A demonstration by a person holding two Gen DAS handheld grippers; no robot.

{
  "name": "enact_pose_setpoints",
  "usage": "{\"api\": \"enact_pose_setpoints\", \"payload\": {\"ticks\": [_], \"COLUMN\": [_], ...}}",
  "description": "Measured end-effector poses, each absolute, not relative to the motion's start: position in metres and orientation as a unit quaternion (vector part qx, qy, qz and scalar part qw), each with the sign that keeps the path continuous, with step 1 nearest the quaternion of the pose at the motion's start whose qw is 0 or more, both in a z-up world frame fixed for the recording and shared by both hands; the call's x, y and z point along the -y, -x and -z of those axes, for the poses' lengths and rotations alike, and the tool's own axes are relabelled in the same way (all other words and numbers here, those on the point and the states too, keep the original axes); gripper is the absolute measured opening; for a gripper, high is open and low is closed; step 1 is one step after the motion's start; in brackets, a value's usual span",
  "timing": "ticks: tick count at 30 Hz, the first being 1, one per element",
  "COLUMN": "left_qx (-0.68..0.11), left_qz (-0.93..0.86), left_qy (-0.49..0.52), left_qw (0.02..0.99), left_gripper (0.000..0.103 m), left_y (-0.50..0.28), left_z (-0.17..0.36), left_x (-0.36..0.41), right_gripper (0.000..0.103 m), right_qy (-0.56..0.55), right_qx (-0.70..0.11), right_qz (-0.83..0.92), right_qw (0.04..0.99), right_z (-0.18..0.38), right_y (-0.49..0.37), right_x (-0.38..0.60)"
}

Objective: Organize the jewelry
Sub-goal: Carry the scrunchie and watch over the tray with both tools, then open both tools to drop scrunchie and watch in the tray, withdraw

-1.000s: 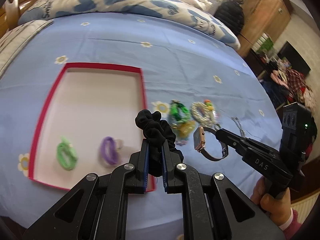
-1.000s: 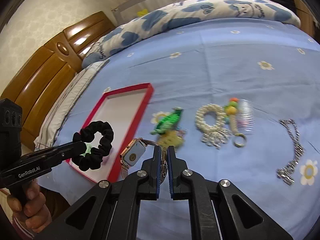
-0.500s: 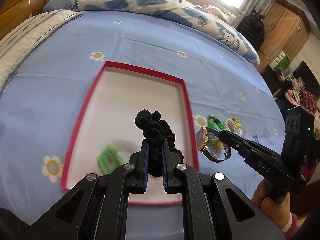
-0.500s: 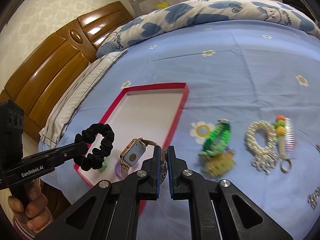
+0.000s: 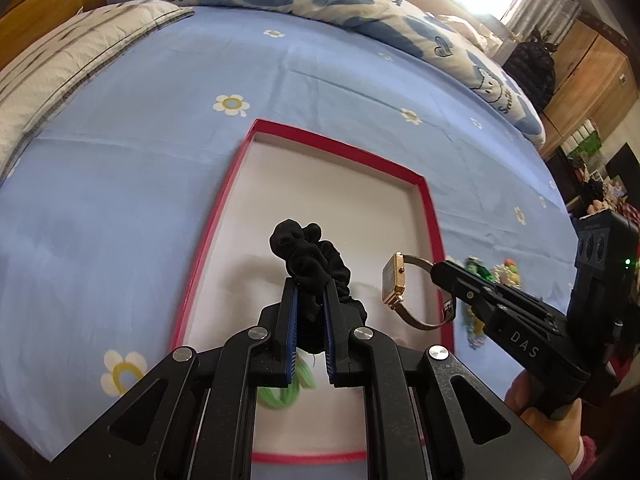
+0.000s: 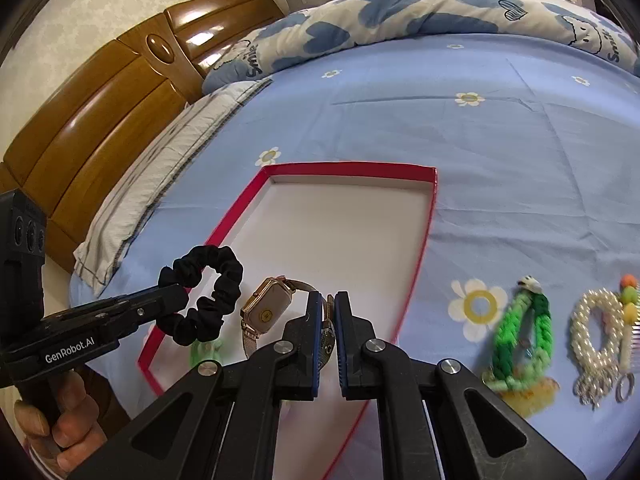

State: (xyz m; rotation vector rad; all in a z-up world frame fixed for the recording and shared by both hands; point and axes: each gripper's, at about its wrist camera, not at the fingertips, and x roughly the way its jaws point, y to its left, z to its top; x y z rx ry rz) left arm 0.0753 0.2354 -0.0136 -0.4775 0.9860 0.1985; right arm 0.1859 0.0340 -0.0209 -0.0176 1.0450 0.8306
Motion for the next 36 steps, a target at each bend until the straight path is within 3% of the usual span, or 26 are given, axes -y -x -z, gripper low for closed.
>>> {"api": "enact_pose_setpoints", "payload": {"ticks": [25,31,35,36], "left_qx": [-0.509,-0.51,-0.505,-0.502], "left_qz": [-0.115,-0.12,-0.122,-0.123], "left_qy": [0.227,0.212,0.208,0.208], "left_qw": [0.822,0.825,0.829,0.83], "left_gripper": [0.01,0.016,0.03,0.033], "left_y": [-0.099,-0.098,-0.094,-0.092], "left_z": [0.06,0.056,0.048,0.045], "left_x": [-0.249,-0.245,-0.243,-0.242], "right_gripper": [0.008,0.012,0.015,0.021], "right_qy": [0.043,0.046,0.036,0.033], "right_qx": [-0.514,-0.516,-0.517,-0.516], "right_qz": [-0.368,-0.372,-0.375,-0.375], "right_qw": [0.774,0.77,0.768,0.77], "right_z": [0.057,0.057,0.052,0.049], "right_y": [-0.212,-0.212,-0.211,-0.211], "right_x": [-0.064,-0.065,-0.061,-0.059]}}
